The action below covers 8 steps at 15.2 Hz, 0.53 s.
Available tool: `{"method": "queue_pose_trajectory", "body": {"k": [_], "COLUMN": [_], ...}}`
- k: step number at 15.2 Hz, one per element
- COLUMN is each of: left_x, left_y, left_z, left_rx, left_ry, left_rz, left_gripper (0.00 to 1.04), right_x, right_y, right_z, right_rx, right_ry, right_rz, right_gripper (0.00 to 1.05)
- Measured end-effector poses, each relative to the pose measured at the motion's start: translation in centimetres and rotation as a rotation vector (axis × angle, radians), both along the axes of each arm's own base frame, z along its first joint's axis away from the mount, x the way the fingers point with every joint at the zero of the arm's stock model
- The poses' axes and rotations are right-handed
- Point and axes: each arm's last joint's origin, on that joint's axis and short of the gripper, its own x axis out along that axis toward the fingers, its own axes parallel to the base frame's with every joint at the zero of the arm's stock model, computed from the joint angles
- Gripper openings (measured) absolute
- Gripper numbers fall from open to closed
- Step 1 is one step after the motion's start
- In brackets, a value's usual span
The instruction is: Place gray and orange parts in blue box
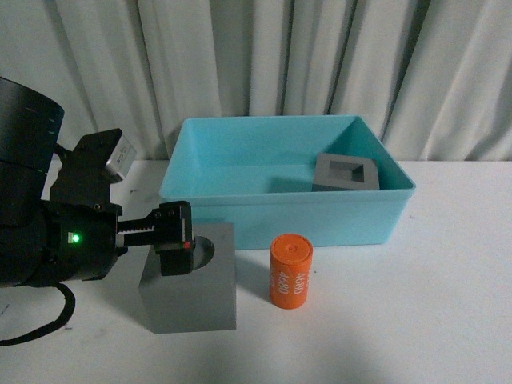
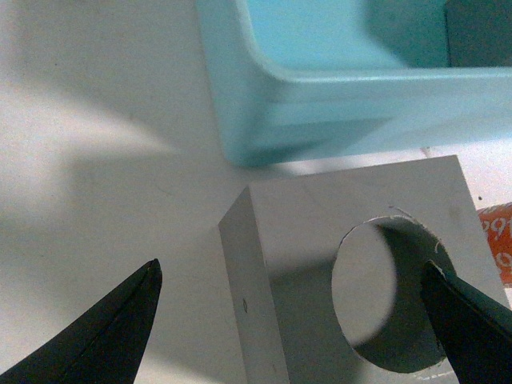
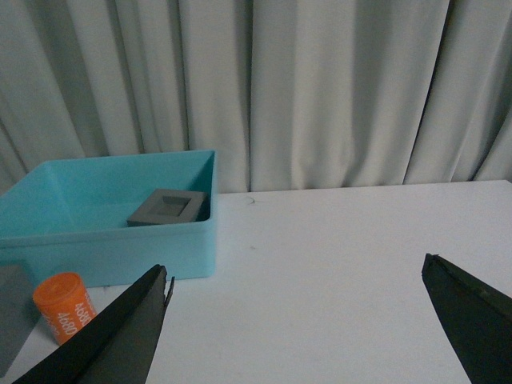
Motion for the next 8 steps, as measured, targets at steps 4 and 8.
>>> {"method": "queue_pose_trajectory", "body": {"k": [4,8], "left_x": [0.1,0.37], "left_y": [-0.03,-0.21], "left_z": [-0.51,-1.23], "left_rx": [0.006,0.012], "left_ry": [0.007,0.018], "left_rz": [-0.006,-0.02], "left_gripper": [0.98,0.98], "right_x": [0.0,0.0], "right_y": [0.0,0.0], "right_z": [0.0,0.0], "right_rx": [0.0,0.0], "right_ry": [0.0,0.0], "right_rz": [0.0,0.0], "right_gripper": [0.98,0.98]}}
